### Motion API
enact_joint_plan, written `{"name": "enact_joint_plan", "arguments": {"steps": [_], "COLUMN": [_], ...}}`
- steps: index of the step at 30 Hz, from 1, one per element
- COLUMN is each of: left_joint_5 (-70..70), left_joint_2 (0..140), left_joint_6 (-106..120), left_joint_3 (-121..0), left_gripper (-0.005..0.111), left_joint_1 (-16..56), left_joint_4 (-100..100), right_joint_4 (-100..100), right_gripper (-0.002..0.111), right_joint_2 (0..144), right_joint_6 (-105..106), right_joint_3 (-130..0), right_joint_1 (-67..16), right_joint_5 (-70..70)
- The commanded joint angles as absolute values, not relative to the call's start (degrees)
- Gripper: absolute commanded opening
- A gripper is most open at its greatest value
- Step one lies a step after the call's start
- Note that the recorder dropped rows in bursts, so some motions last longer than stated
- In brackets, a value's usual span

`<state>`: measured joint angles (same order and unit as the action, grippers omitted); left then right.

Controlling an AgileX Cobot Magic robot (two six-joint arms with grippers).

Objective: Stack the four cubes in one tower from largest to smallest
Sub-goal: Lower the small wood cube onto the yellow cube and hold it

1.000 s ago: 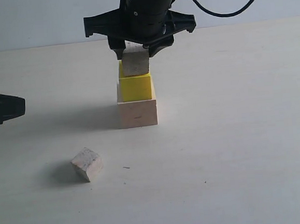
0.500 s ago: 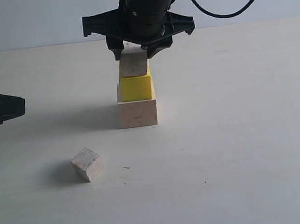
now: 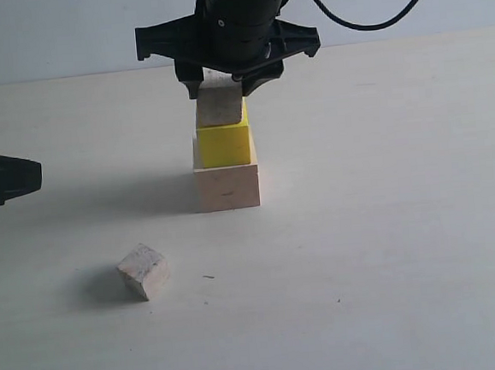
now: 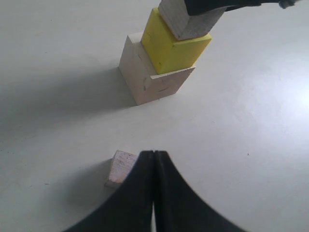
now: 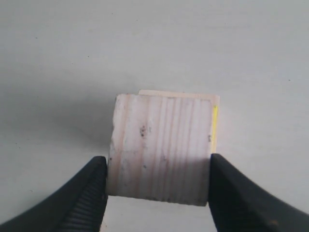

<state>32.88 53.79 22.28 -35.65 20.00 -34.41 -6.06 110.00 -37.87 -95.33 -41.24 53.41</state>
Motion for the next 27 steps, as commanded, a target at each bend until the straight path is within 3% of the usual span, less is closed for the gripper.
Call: {"name": "enact_joint_plan", "arguments": {"steps": [1,27], "left_joint_5": [32.7,32.7], "left_joint_2": [53.3,53.3], "left_joint_6": [22.3,22.3], "left_joint_3": [-35.5,-35.5], "left_gripper": [0.000,0.000], "left_joint_1": [20.0,20.0], "left_joint_4": [-34.7,-34.7], "right_joint_4": [-6.7,-8.7], "right_gripper": [0.052,0.052], "right_joint_2": [110.0,110.0], "right_joint_6": [-38.0,-38.1], "right_joint_3": [-95.8,-95.8], "right_joint_1": [-41.3,-41.3], "right_joint_5": [52.6,53.8]}}
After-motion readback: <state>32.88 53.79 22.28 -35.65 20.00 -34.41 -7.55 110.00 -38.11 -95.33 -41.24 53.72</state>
